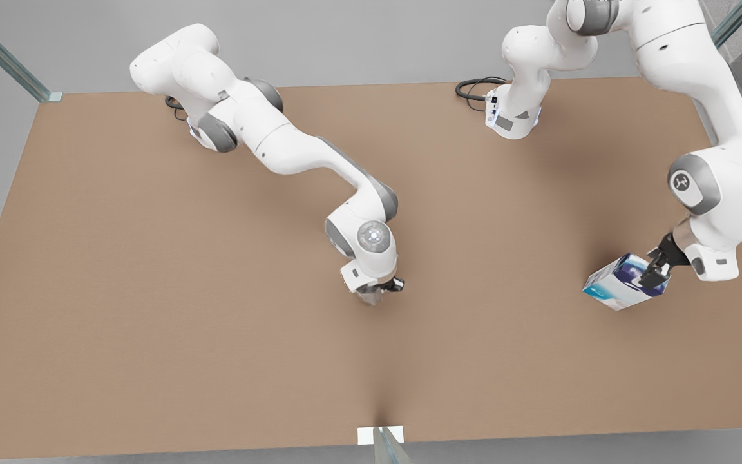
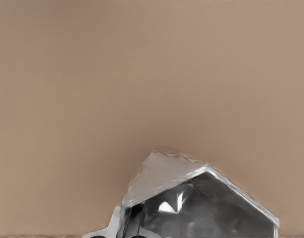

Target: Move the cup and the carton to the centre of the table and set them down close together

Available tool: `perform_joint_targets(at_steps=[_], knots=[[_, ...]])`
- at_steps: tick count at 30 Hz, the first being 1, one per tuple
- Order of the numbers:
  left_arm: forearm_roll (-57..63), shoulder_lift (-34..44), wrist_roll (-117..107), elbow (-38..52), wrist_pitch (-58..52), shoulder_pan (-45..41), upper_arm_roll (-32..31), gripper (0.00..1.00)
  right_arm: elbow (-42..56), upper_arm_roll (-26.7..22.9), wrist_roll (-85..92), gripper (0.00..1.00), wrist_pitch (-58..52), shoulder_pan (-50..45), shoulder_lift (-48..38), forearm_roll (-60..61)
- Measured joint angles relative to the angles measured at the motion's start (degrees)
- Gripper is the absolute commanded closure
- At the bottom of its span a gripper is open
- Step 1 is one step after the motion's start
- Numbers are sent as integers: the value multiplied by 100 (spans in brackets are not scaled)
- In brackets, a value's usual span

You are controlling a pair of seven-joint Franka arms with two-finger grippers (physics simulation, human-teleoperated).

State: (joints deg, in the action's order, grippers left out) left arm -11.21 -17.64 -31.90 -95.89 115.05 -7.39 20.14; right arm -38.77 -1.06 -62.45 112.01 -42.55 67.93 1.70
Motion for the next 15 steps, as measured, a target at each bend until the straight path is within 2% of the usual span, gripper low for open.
perform_joint_targets(at_steps=[5, 8, 9, 10, 11, 15], knots=[[-86, -318, 176, 0, 43, 379, 7, 0, -17, -6, -22, 77, 12, -70, 54, 0], [-101, -454, 173, 0, 44, 459, 7, 0, -26, -9, -141, 43, 6, -70, 54, -13], [-102, -485, 181, -36, 110, 456, 7, 0, -26, -9, -144, 22, 30, -69, 54, -20], [-101, -487, 184, -149, 235, 459, 7, 0, -26, -4, -149, 11, 40, -69, 54, -21], [-99, -486, 185, -174, 254, 463, 7, 0, -34, -1, -169, 5, 78, -69, 55, -21], [-106, -539, 176, -305, 343, 467, 113, 0, -43, 0, -171, 4, 284, -69, 54, -21]])
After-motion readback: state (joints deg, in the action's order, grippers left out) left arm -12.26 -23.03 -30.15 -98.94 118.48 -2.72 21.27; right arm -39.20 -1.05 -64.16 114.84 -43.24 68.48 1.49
